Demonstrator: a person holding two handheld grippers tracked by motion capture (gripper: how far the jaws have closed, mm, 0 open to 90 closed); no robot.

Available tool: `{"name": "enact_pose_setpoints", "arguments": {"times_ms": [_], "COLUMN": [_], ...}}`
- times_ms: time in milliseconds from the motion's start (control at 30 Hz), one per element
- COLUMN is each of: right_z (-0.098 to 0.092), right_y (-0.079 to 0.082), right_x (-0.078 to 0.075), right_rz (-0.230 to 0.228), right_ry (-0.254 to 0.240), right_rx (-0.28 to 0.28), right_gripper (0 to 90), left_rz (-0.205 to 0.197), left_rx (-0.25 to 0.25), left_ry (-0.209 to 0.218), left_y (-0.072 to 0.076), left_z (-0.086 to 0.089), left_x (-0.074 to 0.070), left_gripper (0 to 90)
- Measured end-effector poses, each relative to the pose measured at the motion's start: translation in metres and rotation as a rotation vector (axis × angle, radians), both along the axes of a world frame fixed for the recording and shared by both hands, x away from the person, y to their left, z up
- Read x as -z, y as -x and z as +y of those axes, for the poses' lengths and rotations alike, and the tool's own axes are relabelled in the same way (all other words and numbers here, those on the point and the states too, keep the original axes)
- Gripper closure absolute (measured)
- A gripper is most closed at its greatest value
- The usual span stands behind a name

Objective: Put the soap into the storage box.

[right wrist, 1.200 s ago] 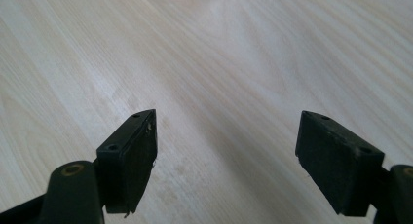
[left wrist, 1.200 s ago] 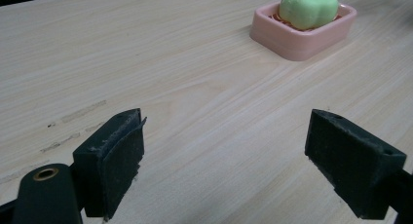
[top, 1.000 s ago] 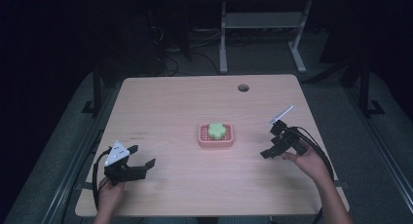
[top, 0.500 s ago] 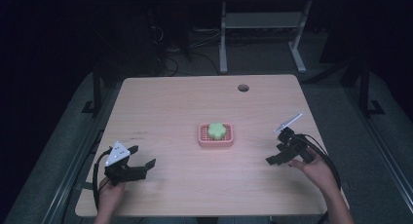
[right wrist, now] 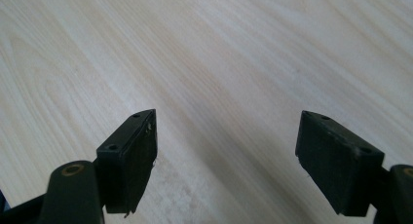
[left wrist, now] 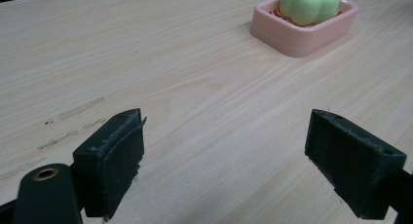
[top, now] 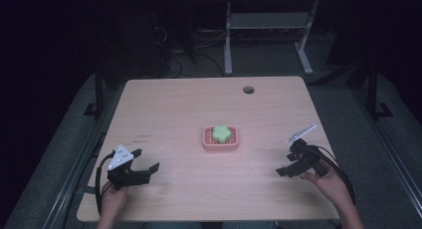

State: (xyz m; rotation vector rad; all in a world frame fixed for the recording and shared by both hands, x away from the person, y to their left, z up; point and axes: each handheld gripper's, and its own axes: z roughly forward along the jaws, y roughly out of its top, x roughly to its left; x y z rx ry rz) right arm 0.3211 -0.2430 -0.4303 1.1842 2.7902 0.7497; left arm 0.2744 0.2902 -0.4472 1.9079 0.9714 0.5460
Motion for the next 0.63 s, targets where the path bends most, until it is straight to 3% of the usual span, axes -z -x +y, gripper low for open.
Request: {"name": "enact_pose_setpoints", "arguments": {"times_ms": [433,633], "right_z": [-0.005,-0.007], "right_y": [0.025,0.039], "right_x": [0.012,0.015], "right_rz": [-0.017,-0.041], "right_ry": [-0.025,-0.084], "right_rx": [0.006,0.015], "right_gripper": [23.0,21.9], "left_rz": [0.004,0.004], "left_rx": [0.006,0.01], "left_ry": [-0.003,-0.007], "left_y": [0.0,0.0], "left_z": [-0.003,-0.003], "left_x": [0.001,0.001], "left_gripper": [14.1,14.1]}}
